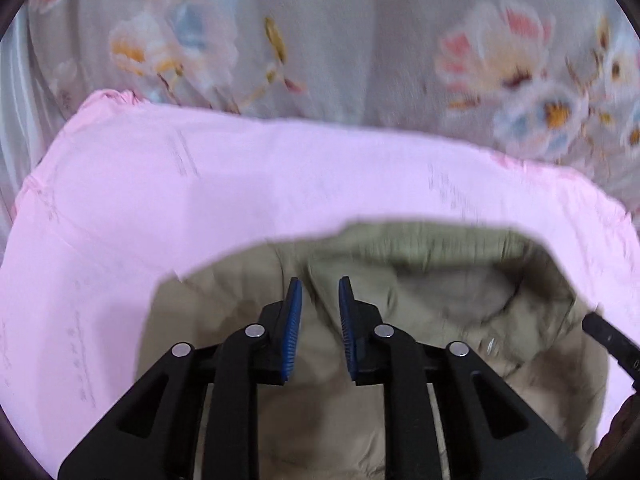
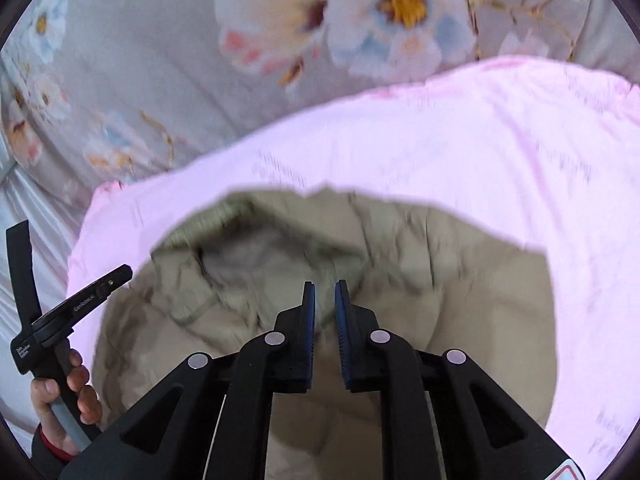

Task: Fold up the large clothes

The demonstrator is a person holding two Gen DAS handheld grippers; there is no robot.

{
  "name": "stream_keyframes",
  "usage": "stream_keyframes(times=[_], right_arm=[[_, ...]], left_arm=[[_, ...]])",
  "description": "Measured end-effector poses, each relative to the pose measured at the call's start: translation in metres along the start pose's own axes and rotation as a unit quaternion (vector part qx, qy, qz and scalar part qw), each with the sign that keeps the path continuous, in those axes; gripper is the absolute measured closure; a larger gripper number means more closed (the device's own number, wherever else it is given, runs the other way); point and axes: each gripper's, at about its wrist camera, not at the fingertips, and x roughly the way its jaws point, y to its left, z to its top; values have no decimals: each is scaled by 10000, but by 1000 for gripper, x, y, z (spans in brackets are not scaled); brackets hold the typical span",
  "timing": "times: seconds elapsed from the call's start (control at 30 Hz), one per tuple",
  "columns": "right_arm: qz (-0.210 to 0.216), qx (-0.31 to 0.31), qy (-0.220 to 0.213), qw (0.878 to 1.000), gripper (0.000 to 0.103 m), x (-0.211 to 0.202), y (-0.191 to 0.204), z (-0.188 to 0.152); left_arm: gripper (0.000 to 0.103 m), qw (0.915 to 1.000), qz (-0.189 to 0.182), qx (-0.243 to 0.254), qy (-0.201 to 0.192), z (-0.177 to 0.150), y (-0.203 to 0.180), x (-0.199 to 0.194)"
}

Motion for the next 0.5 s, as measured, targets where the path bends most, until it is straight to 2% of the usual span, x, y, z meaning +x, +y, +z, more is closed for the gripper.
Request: stream_keyframes(times=[0.03,0.1,0.23,0.3,0.4,0.5], right_arm=[[-33,-15,-103,9999,90,0,3,11],[-117,-18,-302,9995,89,7,11,33],[-92,154,-410,9990,89,39,15,60],[-227,100,-285,9993,88,59,16,61],[-269,-390,236,9986,87,82,24,41],[-547,-1014,245,9930,88,78,31,15]], left_arm=[[78,9999,-17,-101,-52,15,2,1],[77,9996,-8,-290,-56,39,3,10],[77,9973,-89,-684,269,62,2,49],[77,9963,-161,-682,501,55,-5,67],[77,9952,-212,-382,880,31,-18,90],[77,9960,-118,23,888,3,-24,96]])
